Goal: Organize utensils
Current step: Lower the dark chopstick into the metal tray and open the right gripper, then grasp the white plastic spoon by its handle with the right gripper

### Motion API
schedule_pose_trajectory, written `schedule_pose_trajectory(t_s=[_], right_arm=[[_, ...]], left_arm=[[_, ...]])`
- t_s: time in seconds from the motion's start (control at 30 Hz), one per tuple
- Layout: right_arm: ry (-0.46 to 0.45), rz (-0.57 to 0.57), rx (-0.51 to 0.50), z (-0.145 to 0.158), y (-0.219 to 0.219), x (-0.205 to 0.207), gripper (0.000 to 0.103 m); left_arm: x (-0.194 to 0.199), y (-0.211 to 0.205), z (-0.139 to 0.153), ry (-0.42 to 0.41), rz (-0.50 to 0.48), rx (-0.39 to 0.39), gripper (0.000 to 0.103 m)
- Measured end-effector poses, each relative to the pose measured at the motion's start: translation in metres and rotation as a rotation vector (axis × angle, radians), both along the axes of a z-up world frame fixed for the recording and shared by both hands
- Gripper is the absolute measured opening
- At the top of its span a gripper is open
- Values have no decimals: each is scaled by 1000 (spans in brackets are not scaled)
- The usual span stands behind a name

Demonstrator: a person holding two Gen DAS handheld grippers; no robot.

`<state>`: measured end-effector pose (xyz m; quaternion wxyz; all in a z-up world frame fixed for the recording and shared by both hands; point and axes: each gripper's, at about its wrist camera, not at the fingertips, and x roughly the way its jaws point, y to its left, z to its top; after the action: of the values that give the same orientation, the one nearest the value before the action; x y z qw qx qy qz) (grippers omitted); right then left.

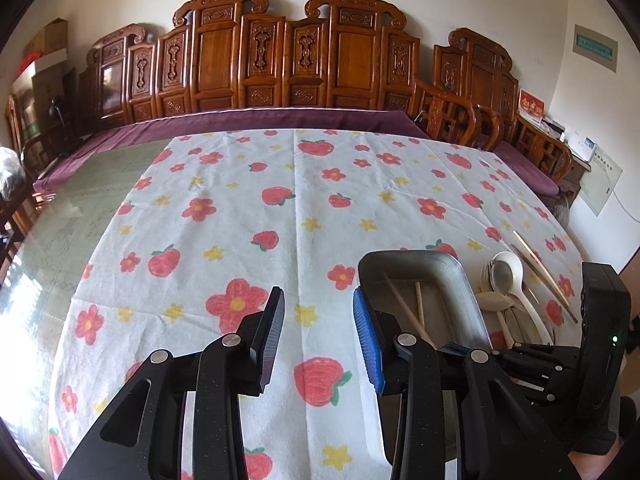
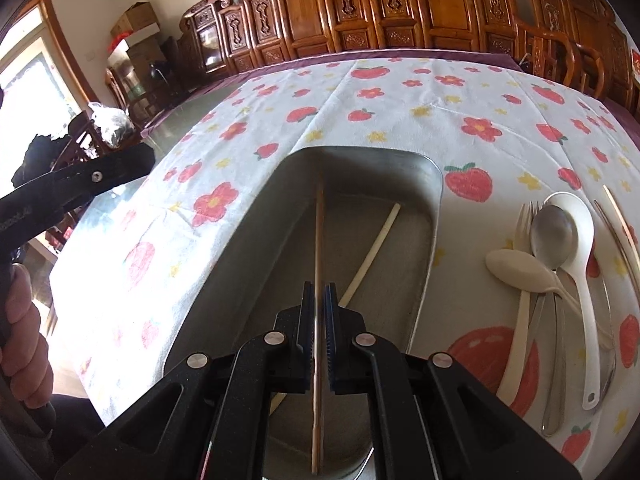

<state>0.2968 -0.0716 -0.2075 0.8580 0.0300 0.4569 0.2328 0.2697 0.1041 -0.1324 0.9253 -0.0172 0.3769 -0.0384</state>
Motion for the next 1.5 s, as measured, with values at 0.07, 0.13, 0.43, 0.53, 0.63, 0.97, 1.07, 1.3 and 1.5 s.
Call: schedule_pose_trajectory(t_s=[0.07, 0.13, 0.43, 0.53, 0.63, 0.97, 1.07, 1.3, 1.5], right_arm=[[-8, 9, 4, 3, -2, -1, 8], [-14, 15, 22, 8, -8, -2, 8], [-120, -22, -25, 45, -86, -20, 8], [-153, -63, -77, 48, -119, -21, 8], [-156, -107, -115, 43, -150, -18, 18], [-104, -105, -134, -1, -184, 2, 21], [-83, -87, -109, -11, -182, 5, 21], [-6, -56, -68, -30, -179, 12, 21], [13, -58, -18, -31, -189, 12, 10]], left_arm=[[0, -1, 0, 0, -1, -2, 34], [0, -4, 0, 0, -3, -1, 35], [-3, -32, 1, -4, -52, -9, 51], [-5, -48, -2, -1, -80, -3, 53], [-6, -63, -5, 2, -105, 2, 58], [-18, -109, -12, 8, -188, -15, 68], [-21, -121, -16, 12, -208, -1, 68], [-28, -137, -20, 19, -237, -3, 68], [-31, -146, -21, 17, -241, 4, 68]])
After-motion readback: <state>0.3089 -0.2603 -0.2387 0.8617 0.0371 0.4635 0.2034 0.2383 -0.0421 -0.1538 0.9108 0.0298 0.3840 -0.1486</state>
